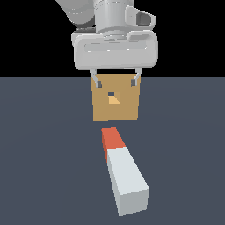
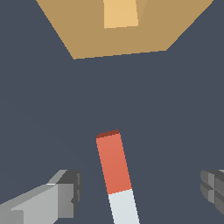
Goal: Insert the peg into the horizontal hole in a box.
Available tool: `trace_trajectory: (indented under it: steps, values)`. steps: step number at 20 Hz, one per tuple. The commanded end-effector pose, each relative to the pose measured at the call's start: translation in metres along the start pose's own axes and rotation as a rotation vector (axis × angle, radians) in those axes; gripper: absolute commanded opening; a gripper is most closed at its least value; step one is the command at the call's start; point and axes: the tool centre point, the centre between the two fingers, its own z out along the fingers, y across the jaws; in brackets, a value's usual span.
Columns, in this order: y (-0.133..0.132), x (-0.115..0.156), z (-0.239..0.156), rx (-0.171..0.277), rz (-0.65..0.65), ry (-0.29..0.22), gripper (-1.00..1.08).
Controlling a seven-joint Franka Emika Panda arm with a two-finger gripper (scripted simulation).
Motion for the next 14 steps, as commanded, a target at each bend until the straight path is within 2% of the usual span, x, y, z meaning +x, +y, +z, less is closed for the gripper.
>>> trace_trajectory:
  steps: [1, 7, 14]
  values:
    - [0.0, 0.0, 0.0, 0.0, 0.0, 0.0, 1.0]
    - [-0.001, -0.008, 0.005, 0.002, -0.011, 0.0, 1.0]
    - [-0.003, -0.036, 0.026, 0.01, -0.053, 0.001, 1.0]
